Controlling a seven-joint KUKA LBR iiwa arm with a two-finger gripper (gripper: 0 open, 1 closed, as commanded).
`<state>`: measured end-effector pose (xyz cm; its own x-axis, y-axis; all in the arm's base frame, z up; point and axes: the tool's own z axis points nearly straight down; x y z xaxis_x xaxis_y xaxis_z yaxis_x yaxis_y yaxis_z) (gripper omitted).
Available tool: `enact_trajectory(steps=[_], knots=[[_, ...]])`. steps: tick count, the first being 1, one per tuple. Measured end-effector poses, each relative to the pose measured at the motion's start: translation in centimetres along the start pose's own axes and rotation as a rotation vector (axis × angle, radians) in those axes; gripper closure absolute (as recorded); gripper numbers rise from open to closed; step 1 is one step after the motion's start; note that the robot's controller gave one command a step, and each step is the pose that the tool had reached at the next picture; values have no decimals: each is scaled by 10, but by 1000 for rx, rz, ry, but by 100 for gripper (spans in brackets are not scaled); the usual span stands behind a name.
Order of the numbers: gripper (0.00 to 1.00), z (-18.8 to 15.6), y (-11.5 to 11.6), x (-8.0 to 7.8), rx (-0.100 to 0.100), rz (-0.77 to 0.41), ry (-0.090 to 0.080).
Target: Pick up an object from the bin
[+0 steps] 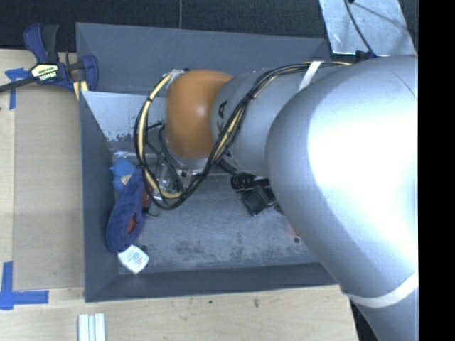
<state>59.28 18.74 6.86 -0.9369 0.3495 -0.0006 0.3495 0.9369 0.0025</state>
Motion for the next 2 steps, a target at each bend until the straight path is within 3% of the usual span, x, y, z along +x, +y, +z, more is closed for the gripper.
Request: enact_trajectory(steps=[1,2], knots=[[0,-33,24,39,5,-647,-4],[0,-44,25,22,3,-1161,-4]])
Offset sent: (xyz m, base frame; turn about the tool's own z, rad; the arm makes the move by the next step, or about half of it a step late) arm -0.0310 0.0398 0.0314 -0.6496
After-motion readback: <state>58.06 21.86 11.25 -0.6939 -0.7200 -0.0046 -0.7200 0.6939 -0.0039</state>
